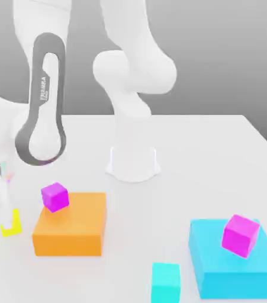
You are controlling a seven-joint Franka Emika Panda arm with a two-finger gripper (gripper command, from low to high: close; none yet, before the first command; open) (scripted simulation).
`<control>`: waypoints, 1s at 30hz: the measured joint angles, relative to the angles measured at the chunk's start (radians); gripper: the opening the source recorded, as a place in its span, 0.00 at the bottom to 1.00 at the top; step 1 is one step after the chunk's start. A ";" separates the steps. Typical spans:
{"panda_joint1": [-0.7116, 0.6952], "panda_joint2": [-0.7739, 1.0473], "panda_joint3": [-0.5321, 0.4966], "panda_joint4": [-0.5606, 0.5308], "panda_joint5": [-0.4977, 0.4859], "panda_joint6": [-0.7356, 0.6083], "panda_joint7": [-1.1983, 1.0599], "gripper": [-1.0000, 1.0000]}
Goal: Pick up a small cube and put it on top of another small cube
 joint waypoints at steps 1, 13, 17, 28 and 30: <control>0.000 0.000 0.000 0.000 0.000 0.000 0.000 0.00; 0.093 -0.197 -0.121 -0.046 -0.186 -0.147 0.139 0.00; 0.213 -0.263 0.002 -0.012 -0.230 -0.242 0.113 0.00; 0.753 -0.407 0.303 0.111 -0.297 -0.502 -0.025 0.00; 0.851 -0.432 0.349 0.134 -0.313 -0.549 -0.047 0.00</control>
